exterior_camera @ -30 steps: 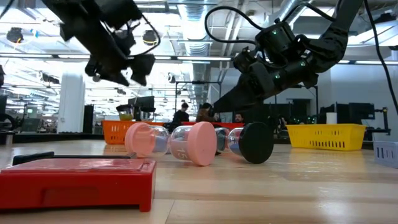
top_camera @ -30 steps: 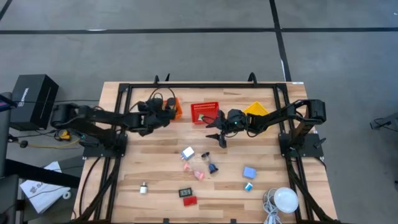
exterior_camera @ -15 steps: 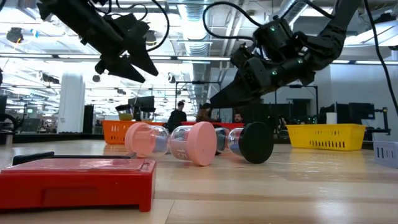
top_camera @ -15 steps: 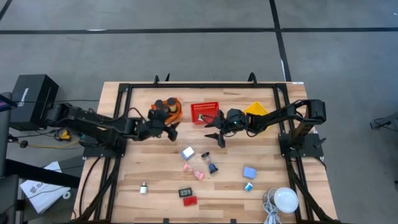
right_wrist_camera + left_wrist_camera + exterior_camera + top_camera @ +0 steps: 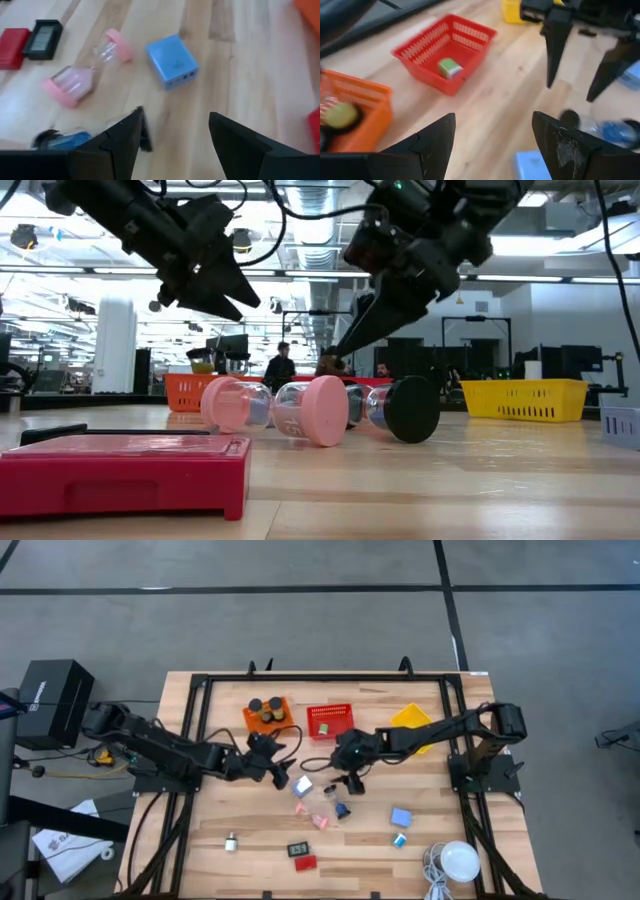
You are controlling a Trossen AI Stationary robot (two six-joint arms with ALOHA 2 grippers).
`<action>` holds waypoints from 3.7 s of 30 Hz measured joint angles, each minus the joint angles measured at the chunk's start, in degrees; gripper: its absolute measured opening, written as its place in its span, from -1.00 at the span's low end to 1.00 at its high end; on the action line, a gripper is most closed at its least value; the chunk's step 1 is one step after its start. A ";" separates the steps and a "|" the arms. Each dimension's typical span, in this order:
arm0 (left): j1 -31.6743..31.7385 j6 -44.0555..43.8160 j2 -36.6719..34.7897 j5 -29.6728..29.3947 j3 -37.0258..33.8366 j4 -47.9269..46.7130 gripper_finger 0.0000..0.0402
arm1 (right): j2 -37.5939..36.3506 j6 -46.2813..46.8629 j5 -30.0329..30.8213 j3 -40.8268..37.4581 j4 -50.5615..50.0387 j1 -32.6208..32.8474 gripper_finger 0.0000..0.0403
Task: Pick & Place Office items
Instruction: Put the left light violet charger adapter into the red bin
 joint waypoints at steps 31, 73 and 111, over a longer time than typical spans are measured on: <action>-2.72 6.00 22.42 11.68 0.04 16.82 0.29 | 0.00 0.32 0.04 4.35 -11.92 0.94 0.12; 10.55 19.16 15.16 23.60 2.66 15.47 0.31 | -4.33 -1.06 -0.02 -2.25 -22.86 -11.67 0.12; 9.66 16.46 31.97 20.65 6.13 22.85 0.12 | -4.31 -1.21 -0.17 -2.36 -20.80 -9.53 0.12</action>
